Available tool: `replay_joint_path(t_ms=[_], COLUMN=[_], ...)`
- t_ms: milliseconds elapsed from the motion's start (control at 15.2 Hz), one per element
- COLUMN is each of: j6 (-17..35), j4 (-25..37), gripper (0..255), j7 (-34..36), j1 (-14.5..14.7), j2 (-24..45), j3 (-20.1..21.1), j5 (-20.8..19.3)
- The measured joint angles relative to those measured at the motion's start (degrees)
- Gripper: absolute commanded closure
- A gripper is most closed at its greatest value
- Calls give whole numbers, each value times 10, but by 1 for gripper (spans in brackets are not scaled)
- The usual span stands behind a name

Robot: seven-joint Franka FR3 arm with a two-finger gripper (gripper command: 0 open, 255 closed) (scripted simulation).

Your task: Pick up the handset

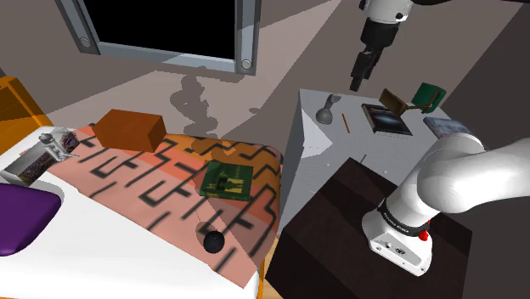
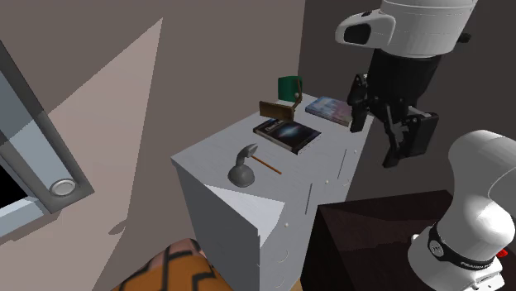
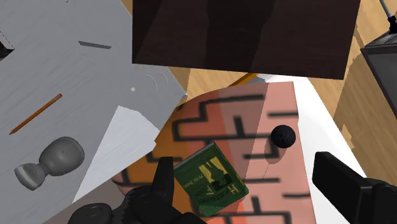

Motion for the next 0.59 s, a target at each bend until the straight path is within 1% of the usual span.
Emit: replay_joint_path(t_ms=[66,198,594], j6=[0,20,132], j4=[0,-9,-31], gripper=[0,0,0], j7=[0,2,14], j1=[0,-7,-37], j2=[0,8,81], j3=[0,-6,-33], j5=[0,-9,-50])
